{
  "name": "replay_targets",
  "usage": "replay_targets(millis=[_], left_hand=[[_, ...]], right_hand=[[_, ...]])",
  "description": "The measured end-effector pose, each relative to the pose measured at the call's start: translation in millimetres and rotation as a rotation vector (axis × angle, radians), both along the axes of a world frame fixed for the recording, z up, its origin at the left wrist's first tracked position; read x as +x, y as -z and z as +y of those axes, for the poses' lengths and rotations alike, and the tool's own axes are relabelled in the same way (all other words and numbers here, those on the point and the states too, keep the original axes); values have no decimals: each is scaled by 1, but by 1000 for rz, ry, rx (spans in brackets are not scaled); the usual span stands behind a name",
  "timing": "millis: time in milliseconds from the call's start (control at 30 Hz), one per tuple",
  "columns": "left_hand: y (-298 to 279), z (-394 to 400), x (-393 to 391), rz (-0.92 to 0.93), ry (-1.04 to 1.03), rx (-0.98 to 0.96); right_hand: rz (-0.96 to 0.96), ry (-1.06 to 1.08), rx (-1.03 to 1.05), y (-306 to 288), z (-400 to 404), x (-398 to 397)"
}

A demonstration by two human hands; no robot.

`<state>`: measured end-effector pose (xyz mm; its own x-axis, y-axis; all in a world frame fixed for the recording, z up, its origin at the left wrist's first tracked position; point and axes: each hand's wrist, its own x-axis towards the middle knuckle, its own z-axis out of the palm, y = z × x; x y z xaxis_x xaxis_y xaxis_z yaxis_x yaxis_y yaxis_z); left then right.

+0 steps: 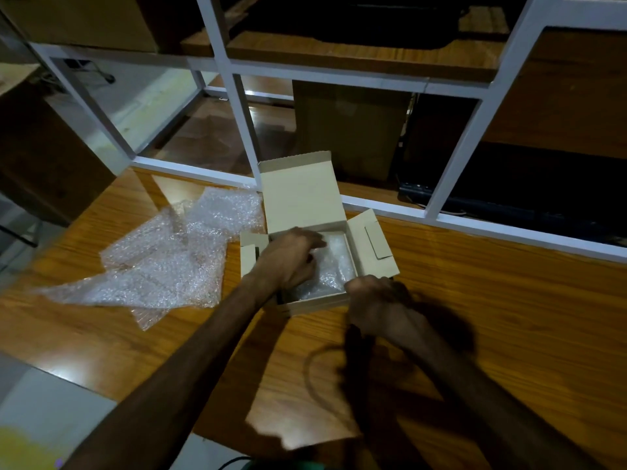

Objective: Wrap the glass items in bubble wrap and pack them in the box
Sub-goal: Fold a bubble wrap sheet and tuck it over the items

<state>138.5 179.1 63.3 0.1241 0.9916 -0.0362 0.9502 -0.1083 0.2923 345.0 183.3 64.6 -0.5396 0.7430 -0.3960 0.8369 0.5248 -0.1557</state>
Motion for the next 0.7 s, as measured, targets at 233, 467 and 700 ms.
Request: replay_targets(millis=[233, 467, 700], left_hand=[[21, -62, -33, 284, -80, 95], [28, -75, -31, 195, -83, 39], [33, -88, -38, 184, -70, 31]], right_hand=[[139, -62, 237, 36, 7, 3], [442, -331, 347, 27, 16, -39], [260, -653, 233, 28, 37, -82]])
